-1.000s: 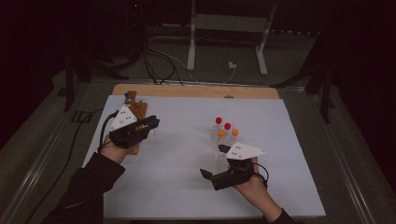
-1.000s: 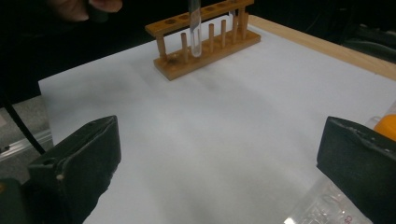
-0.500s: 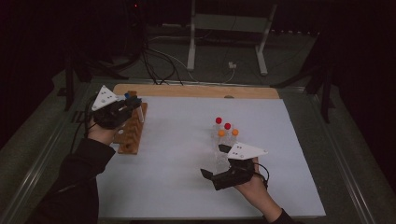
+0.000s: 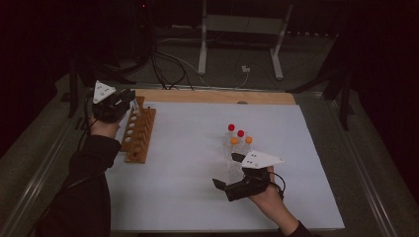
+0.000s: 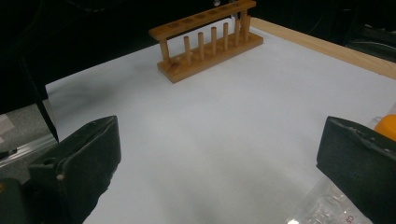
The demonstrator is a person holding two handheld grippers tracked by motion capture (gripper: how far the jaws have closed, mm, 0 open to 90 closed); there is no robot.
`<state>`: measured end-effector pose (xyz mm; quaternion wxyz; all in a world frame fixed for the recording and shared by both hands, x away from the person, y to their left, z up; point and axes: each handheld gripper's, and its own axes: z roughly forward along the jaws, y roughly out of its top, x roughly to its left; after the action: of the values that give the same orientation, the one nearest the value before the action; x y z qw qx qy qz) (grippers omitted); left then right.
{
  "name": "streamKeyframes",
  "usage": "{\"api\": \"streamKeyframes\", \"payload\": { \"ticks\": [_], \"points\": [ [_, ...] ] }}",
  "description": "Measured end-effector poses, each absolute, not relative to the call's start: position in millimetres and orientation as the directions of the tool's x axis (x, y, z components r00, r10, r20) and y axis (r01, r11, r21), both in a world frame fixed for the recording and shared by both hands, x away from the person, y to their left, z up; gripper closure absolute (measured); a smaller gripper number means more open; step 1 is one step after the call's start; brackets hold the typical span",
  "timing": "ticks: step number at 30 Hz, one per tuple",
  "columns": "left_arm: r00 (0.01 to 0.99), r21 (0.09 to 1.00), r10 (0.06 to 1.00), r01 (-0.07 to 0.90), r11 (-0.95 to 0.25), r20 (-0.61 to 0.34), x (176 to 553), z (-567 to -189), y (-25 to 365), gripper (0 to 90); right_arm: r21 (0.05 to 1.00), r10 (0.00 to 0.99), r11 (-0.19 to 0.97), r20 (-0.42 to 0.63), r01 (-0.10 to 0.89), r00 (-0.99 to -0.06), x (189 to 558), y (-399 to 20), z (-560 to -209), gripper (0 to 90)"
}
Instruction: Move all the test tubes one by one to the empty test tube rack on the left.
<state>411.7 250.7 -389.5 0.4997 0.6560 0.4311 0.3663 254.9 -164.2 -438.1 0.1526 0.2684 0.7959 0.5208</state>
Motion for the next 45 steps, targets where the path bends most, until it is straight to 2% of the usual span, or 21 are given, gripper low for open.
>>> {"api": "streamKeyframes", "payload": {
  "ticks": [11,27,45],
  "points": [
    [0.253,0.974,0.967,0.214,-0.076,0.020,432.7,-410.8,258.9,78.0,0.910,0.583,0.307,0.050,0.277,-0.811,255.2,-166.2,-437.9,0.0],
    [0.257,0.930,0.965,0.338,-0.145,0.057,442.6,-446.1,250.9,77.7,0.906,0.579,0.306,0.066,0.292,-0.813,256.8,-167.2,-439.5,0.0],
    [0.252,0.893,0.964,0.410,-0.186,0.085,447.2,-450.5,246.5,77.1,0.905,0.577,0.310,0.063,0.290,-0.814,256.7,-168.3,-438.6,0.0]
  ]
}}
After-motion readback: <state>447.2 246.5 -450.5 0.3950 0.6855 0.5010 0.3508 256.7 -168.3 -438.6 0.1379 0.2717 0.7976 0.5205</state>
